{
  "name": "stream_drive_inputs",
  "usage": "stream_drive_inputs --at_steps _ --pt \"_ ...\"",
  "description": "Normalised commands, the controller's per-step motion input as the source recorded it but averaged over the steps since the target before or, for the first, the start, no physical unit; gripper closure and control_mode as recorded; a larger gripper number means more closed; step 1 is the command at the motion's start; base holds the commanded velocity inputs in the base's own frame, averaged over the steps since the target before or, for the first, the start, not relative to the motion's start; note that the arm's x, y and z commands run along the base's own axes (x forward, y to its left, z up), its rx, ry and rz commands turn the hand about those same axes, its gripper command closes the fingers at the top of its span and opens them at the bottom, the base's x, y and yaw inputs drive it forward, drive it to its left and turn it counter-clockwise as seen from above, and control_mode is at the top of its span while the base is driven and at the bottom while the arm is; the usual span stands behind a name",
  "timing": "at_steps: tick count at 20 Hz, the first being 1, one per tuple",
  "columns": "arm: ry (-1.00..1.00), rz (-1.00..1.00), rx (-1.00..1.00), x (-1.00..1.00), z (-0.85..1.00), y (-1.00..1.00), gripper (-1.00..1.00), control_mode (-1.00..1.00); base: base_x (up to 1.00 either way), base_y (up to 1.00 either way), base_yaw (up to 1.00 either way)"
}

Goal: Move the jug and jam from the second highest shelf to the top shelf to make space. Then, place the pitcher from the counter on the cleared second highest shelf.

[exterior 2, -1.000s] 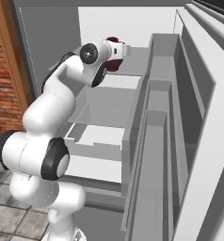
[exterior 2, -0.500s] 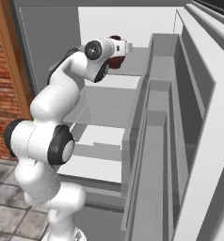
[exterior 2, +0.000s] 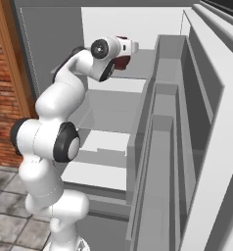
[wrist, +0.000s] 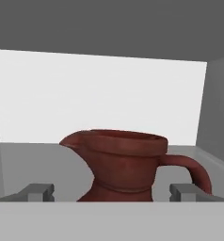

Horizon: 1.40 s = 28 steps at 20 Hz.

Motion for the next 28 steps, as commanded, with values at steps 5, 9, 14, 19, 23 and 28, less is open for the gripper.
stream_drive_inputs --at_steps 5,9,14,19,23,28 --pt "0.0 0.0 -0.01 0.02 -0.04 0.01 -1.0 -1.0 0.0 0.0 0.0" --pt "0.0 0.0 -0.06 -0.05 0.0 0.1 -1.0 -1.0 0.0 0.0 0.0" --pt "0.0 0.0 -0.1 -0.16 0.0 0.27 -1.0 -1.0 0.0 0.0 0.0" --pt "0.0 0.0 -0.08 -0.12 -0.05 0.19 -1.0 -1.0 0.0 0.0 0.0" --pt "0.0 -0.02 -0.02 -0.06 -0.07 0.0 -1.0 -1.0 0.0 0.0 0.0" --pt "0.0 -0.05 0.0 -0.21 -0.03 0.0 -1.0 -1.0 0.0 0.0 0.0"
